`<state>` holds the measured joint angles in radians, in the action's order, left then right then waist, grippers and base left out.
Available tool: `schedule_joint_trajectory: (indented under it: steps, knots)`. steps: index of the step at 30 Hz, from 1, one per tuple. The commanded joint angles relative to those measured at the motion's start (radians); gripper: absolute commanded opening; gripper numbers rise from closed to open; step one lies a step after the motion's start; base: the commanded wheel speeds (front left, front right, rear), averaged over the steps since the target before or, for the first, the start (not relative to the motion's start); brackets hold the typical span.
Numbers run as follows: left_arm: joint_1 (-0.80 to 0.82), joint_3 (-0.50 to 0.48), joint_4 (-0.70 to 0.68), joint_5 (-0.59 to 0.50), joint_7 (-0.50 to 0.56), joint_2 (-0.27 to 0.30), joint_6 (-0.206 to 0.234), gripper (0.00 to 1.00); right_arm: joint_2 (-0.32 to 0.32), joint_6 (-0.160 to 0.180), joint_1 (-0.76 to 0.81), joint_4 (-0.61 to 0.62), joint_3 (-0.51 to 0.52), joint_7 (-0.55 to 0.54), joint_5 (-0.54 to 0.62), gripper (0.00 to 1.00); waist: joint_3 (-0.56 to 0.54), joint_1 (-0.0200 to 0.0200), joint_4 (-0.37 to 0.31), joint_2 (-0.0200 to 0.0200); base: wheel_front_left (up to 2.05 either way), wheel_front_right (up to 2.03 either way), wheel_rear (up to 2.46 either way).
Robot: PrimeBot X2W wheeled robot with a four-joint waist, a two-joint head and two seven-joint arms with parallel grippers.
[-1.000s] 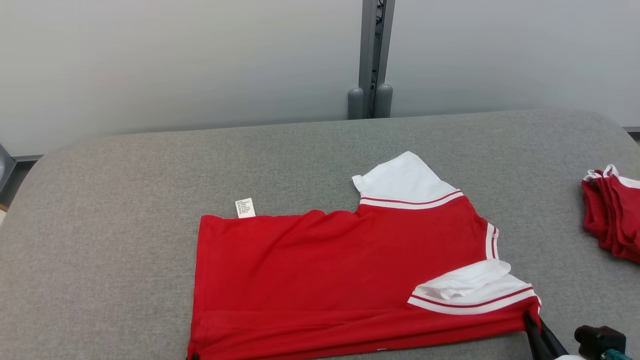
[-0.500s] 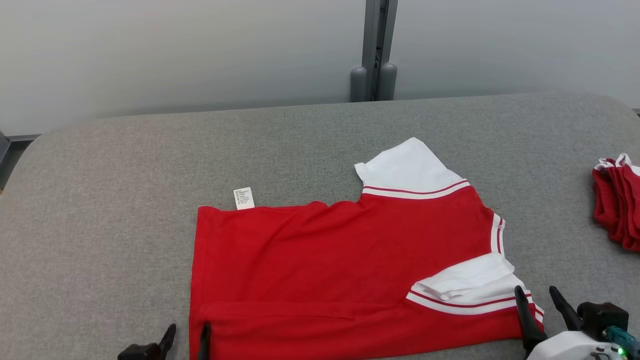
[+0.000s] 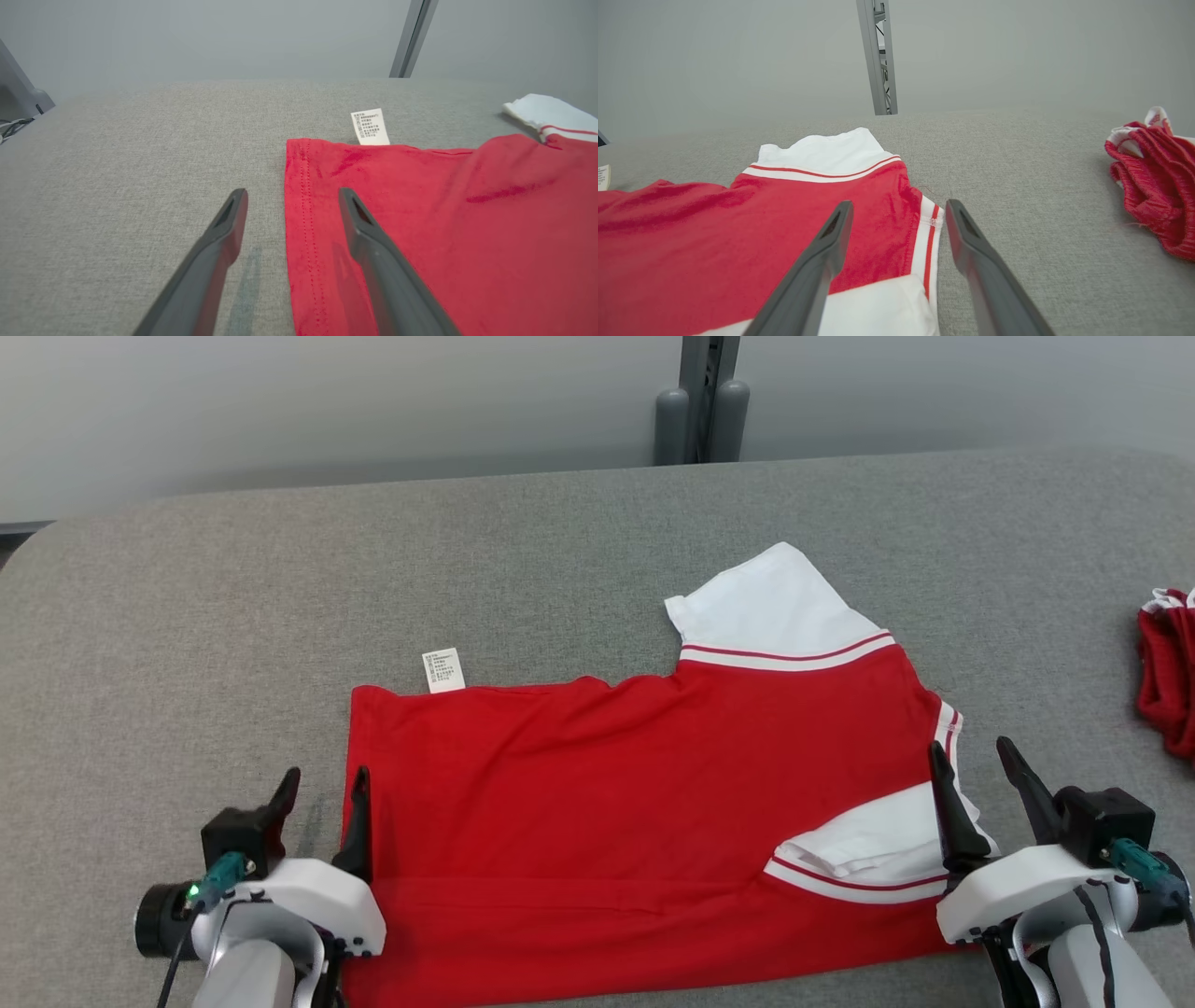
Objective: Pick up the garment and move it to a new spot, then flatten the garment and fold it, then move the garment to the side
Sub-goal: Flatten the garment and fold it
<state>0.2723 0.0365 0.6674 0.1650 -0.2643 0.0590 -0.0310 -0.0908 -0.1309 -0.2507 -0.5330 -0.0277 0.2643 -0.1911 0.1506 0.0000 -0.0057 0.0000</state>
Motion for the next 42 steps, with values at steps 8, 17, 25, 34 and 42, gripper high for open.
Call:
schedule_joint_trajectory:
  steps: [8,17,25,34,42]
  knots:
    - [0.248,0.022,0.218,-0.039,0.014,0.044,0.004,1.0,-0.007,0.0,-0.052,0.003,-0.033,-0.001,0.0,1.0,0.05,0.0,-0.016,0.0,0.0,0.0,0.0]
    - [0.383,0.052,0.385,-0.052,0.065,0.056,0.006,1.0,0.0,0.0,-0.075,0.007,-0.062,-0.001,-0.006,1.0,0.085,0.0,-0.041,0.0,0.0,0.0,0.0]
    - [0.445,0.068,0.484,-0.042,0.077,0.05,-0.005,1.0,-0.016,0.0,-0.105,0.004,-0.071,-0.001,-0.009,1.0,0.113,0.0,-0.055,0.0,0.0,0.0,0.0]
    - [0.507,0.093,0.554,-0.031,0.126,0.035,-0.032,0.31,-0.084,0.0,-0.27,-0.062,-0.156,-0.001,-0.015,1.0,0.15,0.0,-0.034,0.0,0.0,0.0,0.0]
    - [0.544,0.131,0.563,-0.031,0.099,0.016,-0.052,0.0,-0.138,0.0,-0.522,-0.225,-0.292,-0.116,-0.064,1.0,0.187,0.0,0.022,0.0,0.0,0.0,0.0]
